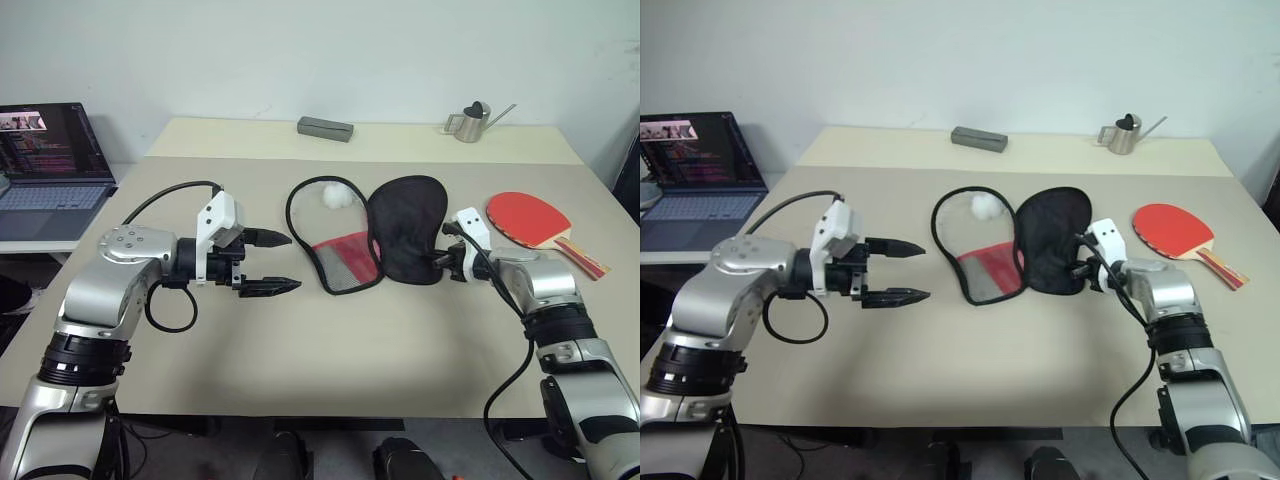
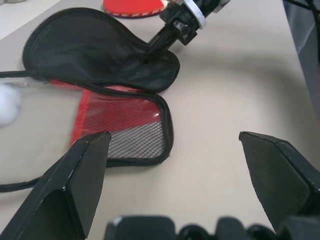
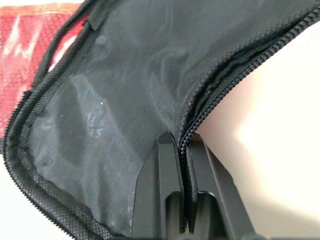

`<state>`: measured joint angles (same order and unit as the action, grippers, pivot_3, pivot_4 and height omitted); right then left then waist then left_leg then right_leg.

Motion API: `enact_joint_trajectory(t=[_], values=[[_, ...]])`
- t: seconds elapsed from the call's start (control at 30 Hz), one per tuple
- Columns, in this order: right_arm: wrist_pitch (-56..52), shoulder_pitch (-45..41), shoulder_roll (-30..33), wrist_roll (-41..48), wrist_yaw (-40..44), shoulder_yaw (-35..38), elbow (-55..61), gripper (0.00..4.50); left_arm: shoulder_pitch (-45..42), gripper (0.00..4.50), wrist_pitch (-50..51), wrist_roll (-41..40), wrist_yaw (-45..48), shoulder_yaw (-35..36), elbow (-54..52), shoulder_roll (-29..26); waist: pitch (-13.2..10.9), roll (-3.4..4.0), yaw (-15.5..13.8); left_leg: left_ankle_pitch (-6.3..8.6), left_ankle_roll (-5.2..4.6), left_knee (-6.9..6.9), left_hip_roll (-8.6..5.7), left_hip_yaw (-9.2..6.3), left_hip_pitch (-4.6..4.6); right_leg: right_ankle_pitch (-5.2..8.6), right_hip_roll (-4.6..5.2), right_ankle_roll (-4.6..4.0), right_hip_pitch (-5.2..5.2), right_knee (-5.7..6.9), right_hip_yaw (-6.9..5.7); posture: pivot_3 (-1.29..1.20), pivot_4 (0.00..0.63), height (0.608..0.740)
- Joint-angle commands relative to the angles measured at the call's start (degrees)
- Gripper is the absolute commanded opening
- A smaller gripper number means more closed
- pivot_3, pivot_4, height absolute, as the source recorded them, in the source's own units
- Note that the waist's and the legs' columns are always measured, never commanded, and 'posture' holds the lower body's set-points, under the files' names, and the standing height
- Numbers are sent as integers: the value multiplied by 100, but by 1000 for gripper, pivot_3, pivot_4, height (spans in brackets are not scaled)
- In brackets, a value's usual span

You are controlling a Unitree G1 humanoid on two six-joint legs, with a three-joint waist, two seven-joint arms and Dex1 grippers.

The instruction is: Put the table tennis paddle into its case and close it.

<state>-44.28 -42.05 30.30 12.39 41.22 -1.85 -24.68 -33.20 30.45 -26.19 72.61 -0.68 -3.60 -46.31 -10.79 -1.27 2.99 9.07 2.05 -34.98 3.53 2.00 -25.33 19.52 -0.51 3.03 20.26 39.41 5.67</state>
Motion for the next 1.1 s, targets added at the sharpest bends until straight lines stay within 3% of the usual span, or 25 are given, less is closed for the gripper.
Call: enact_joint_trajectory(t=[0.03,0.4,0.8,1.1], values=[[-312,213,234,116,131,102,569,36,-183,4500,207,-311,-12,152,-399,-17,0,0,7,0,0,0,0,-1,-1,0,0,0,0,-1,-1,0,150,740],[-1717,1791,779,756,66,466,2869,36,-141,4500,473,-552,209,2,-748,-54,1,-2,-8,0,0,0,-1,-8,-1,3,-5,-3,-6,-2,-6,0,150,740],[-1944,2439,1271,1025,49,691,3358,36,-70,4500,472,-599,351,-147,-890,-46,3,-5,-68,0,0,-1,-1,-9,-1,3,-4,-2,-12,-15,-10,0,150,740],[-2767,2852,997,1546,-331,1232,3914,36,-70,4500,430,-580,369,-208,-895,-26,5,-7,-123,1,0,2,0,-11,-4,2,-4,-2,-17,-31,-15,0,150,740]])
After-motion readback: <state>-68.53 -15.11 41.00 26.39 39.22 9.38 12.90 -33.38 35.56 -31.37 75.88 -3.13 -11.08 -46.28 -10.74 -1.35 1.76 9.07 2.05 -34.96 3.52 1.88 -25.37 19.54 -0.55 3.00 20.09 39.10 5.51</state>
